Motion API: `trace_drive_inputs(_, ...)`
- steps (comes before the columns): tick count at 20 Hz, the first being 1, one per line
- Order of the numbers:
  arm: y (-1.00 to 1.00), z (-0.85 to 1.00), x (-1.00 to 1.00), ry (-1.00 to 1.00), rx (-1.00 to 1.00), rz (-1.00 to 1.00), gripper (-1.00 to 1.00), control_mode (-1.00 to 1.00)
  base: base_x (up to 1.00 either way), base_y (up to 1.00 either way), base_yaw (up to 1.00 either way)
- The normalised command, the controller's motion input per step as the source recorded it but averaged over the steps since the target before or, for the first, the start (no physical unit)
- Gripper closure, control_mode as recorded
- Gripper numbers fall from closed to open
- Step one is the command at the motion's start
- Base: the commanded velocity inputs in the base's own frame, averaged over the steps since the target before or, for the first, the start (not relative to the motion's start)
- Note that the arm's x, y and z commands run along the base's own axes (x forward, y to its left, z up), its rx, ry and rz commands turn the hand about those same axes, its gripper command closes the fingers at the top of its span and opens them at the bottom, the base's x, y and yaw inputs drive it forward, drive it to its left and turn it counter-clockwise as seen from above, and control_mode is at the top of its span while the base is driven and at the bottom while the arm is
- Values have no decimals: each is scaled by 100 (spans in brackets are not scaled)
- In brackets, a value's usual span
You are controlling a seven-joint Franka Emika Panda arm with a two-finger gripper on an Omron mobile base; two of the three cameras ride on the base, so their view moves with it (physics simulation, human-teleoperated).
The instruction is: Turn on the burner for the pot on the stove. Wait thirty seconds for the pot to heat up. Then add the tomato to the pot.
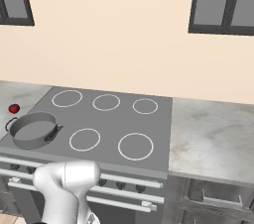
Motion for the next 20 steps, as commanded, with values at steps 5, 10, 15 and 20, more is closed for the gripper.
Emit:
trace_drive_inputs(5, 0, 0, 0, 0, 0, 0, -100, -100, 0, 0, 0)
trace_drive_inputs(10, 0, 0, 0, 0, 0, 0, -100, -100, 0, 0, 0)
trace_drive_inputs(15, 0, 0, 0, 0, 0, 0, -100, -100, 0, 0, 0)
trace_drive_inputs(20, 0, 0, 0, 0, 0, 0, -100, -100, 0, 0, 0)
